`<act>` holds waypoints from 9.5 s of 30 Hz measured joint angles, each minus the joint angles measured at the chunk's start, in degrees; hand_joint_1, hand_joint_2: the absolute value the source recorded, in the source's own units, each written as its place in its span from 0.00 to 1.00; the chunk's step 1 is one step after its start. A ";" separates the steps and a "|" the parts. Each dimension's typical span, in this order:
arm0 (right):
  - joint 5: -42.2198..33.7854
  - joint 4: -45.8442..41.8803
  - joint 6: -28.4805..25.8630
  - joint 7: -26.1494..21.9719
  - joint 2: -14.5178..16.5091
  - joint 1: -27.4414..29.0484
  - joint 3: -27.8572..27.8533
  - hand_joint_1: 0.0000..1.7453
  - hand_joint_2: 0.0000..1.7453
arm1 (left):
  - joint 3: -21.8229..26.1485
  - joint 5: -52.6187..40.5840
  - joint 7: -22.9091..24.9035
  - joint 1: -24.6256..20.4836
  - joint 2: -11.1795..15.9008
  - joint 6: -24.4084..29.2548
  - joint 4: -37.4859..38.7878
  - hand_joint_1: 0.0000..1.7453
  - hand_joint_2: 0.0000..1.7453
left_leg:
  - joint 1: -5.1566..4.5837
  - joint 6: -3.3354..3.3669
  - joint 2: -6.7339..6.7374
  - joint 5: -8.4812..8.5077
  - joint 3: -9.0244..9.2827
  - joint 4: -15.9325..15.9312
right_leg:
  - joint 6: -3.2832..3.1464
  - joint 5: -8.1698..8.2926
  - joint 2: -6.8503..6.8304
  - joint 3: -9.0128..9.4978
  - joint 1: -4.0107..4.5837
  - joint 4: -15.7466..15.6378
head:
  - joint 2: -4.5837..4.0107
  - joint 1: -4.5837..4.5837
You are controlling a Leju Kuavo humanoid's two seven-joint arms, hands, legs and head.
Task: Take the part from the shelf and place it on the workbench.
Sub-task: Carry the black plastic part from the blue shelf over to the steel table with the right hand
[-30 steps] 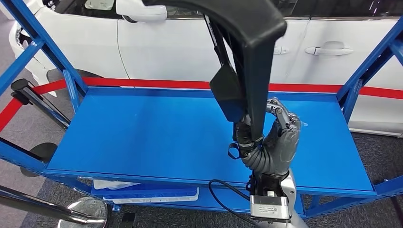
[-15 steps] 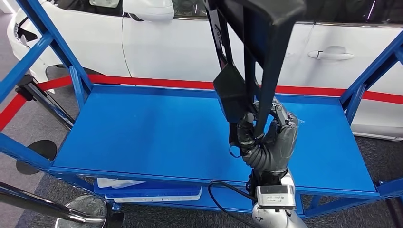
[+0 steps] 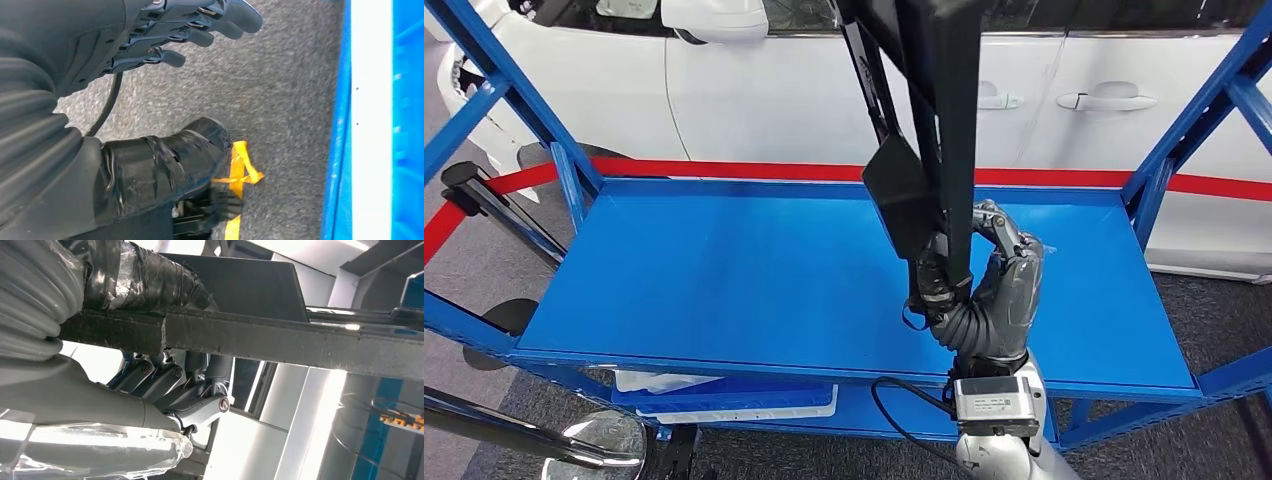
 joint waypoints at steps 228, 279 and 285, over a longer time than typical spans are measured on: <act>-26.53 5.71 8.24 -19.10 2.67 1.28 4.29 1.00 1.00 | -0.52 -1.91 1.03 2.90 0.32 -3.37 -0.11 0.00 1.00 | -0.34 2.85 0.65 12.33 2.87 -14.24 | 2.95 -6.19 -3.74 5.39 0.12 1.28 | 0.01 0.15; -25.87 6.45 8.13 -18.75 2.99 1.48 4.35 1.00 1.00 | -0.59 -1.85 0.91 2.54 0.56 -4.67 -0.11 0.00 1.00 | 0.70 -0.41 -0.11 5.67 -6.86 3.47 | 1.20 -2.56 -2.60 4.68 -0.33 -1.61 | 0.00 -0.16; -25.83 6.53 8.14 -18.74 2.99 1.20 4.36 1.00 1.00 | -0.59 -1.93 0.90 2.29 0.62 -4.67 -0.11 0.00 1.00 | -0.21 0.92 3.34 10.94 0.64 -10.96 | 3.03 -3.94 -6.22 6.09 0.16 -1.76 | 0.00 0.01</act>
